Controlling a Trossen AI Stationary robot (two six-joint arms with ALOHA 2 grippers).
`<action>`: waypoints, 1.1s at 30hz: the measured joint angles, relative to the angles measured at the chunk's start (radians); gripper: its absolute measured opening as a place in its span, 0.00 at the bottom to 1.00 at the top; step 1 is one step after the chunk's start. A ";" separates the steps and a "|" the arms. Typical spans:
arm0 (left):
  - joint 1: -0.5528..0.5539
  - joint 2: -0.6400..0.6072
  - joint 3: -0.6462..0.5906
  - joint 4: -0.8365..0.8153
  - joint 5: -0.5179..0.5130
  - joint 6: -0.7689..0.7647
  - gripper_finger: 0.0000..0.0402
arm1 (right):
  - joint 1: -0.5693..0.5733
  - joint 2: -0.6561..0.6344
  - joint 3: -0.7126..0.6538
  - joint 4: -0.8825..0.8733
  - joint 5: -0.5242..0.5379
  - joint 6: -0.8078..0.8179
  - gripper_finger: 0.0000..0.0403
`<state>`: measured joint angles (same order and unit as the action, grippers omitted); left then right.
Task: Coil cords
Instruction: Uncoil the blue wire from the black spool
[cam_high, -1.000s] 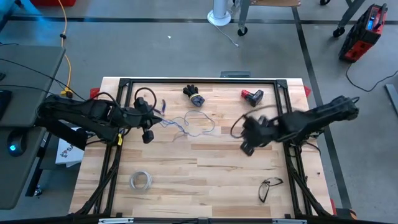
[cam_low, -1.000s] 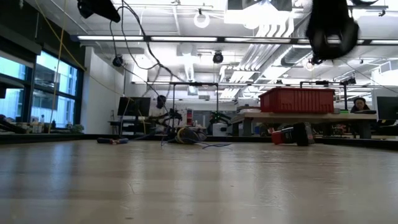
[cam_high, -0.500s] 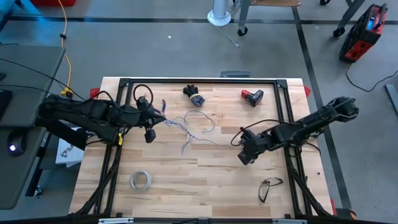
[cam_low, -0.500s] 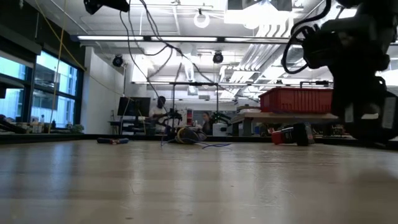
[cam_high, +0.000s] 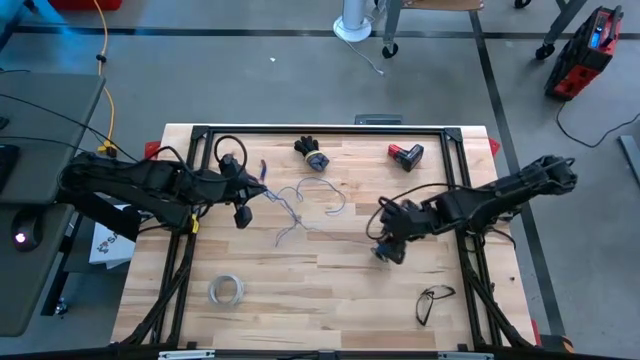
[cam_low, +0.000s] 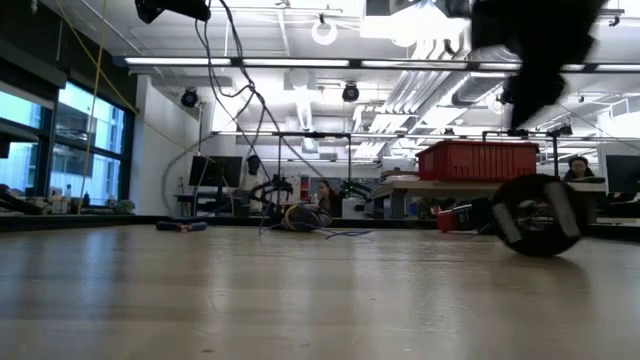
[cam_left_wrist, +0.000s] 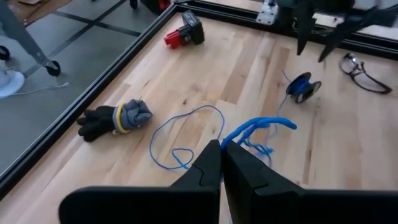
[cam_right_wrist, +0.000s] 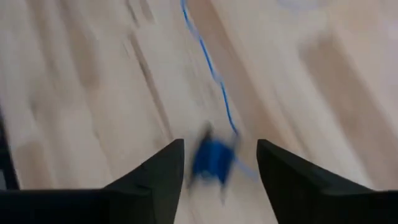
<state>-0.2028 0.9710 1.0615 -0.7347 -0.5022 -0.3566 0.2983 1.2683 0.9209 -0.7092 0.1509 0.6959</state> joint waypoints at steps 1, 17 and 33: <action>0.000 0.002 0.000 0.001 -0.005 0.000 0.00 | -0.005 0.014 0.016 0.035 0.020 -0.044 0.49; 0.000 0.032 0.000 0.050 0.011 -0.009 0.00 | -0.095 0.591 0.270 0.217 0.054 -0.445 0.47; 0.000 0.032 0.000 0.053 0.013 -0.009 0.00 | -0.097 0.674 0.306 0.213 0.002 -0.461 0.29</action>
<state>-0.2028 1.0031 1.0615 -0.6819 -0.4892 -0.3660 0.2016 1.9419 1.2271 -0.4959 0.1533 0.2347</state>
